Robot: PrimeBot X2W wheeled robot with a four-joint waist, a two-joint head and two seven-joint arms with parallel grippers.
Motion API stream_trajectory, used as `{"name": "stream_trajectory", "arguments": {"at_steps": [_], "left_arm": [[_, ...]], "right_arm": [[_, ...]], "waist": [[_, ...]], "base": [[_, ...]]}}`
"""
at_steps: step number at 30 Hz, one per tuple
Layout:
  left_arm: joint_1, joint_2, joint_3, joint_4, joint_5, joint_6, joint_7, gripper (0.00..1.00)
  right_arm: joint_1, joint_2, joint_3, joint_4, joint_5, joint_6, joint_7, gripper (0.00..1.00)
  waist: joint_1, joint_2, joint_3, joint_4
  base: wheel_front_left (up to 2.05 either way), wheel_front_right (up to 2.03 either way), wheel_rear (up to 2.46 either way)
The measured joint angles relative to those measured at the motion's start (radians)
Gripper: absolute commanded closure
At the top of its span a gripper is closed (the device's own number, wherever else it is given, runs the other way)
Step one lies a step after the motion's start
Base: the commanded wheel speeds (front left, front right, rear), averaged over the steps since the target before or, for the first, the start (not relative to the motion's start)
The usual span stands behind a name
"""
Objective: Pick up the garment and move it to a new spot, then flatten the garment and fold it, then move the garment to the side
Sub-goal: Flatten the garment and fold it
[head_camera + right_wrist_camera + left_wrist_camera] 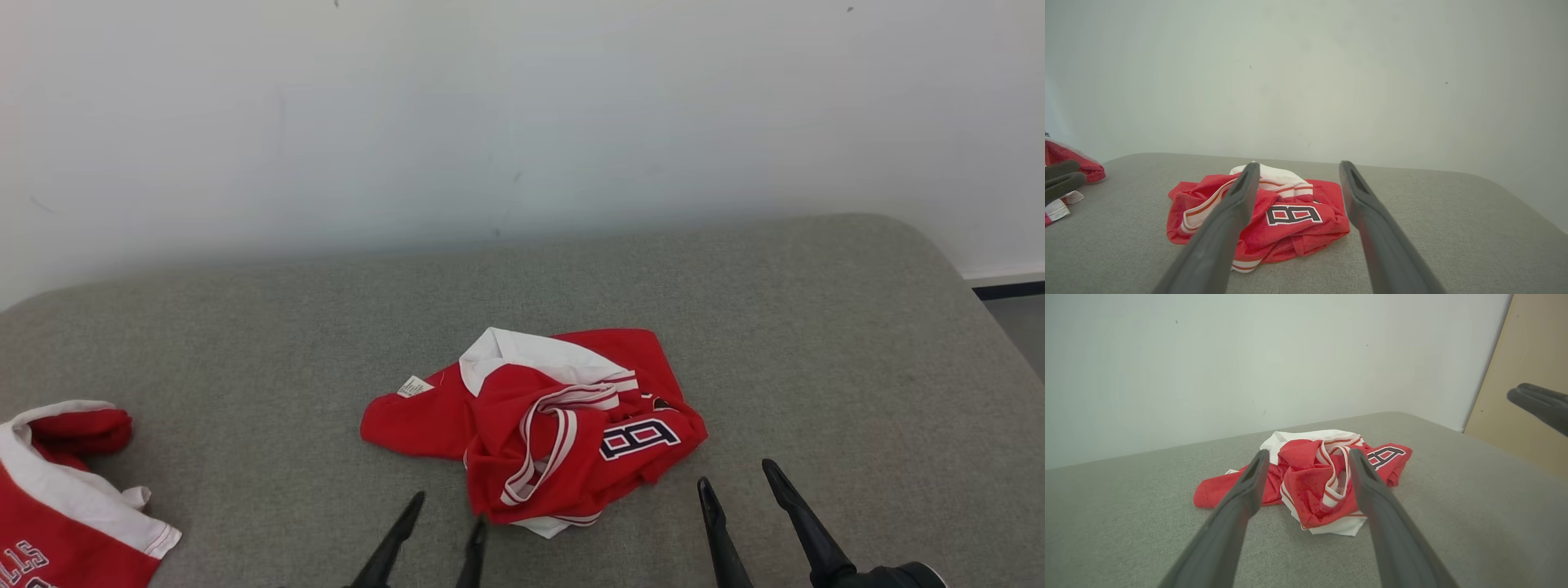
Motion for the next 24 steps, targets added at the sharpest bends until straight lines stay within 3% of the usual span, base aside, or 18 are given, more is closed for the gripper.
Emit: {"name": "stream_trajectory", "arguments": {"at_steps": [9, 14, 24], "left_arm": [[-0.154, 0.041, -0.218, 0.136, -0.045, -0.002, 0.0, 0.0], [-0.209, 0.041, -0.204, 0.246, -0.04, -0.001, 0.0, 0.0], [-0.306, 0.021, -0.171, 0.442, -0.02, 0.042, 0.0, 0.0]], "right_arm": [[-0.022, 0.0, 0.002, -0.001, -0.01, 0.0, 0.0, 0.0], [-0.027, 0.0, 0.003, -0.002, -0.011, 0.0, 0.0, 0.0], [-0.038, 0.0, 0.002, -0.005, -0.013, 0.0, 0.0, 0.0]], "waist": [[0.0, 0.0, 0.04, -0.047], [0.0, 0.0, 0.063, -0.074], [0.0001, 0.0, 0.103, -0.11]], "base": [[0.0, 0.0, 0.0], [0.0, 0.0, 0.0], [0.0, 0.0, 0.0]]}}
